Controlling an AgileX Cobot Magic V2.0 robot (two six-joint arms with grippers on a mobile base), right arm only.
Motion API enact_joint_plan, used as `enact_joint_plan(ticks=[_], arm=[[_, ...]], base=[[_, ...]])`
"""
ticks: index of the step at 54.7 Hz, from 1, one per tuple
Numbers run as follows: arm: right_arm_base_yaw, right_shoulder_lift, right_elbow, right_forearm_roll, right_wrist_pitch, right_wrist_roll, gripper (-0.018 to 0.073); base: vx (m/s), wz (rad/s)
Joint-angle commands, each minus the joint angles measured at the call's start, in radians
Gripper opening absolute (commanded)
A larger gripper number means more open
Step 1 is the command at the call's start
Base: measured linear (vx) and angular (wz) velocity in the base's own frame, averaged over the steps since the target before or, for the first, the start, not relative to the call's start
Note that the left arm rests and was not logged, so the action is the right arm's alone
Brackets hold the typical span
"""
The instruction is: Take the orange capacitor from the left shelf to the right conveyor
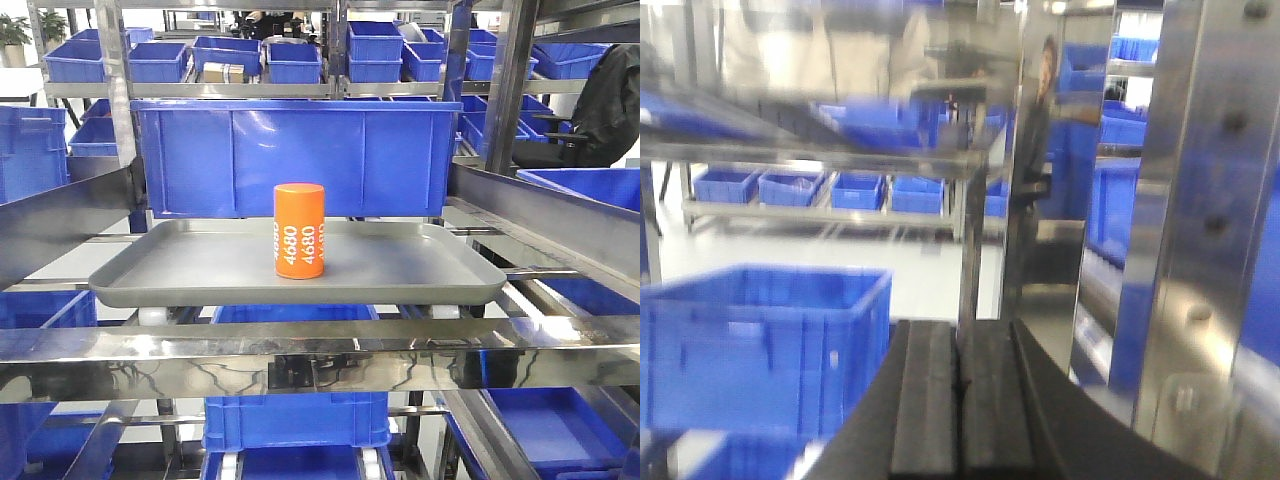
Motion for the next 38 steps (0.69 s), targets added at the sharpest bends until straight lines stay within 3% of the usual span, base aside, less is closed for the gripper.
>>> enact_joint_plan(ticks=[1, 23, 38], arm=[[-0.007, -0.009, -0.129, 0.001, -0.064, 0.012, -0.0008], [-0.007, 0.257, -0.636, -0.013, 0.438, 0.005, -0.0008], [-0.007, 0.366, -0.681, 0.026, 0.466, 0.003, -0.0007]], base=[[0.0, 0.0], [0.0, 0.0], [0.0, 0.0]])
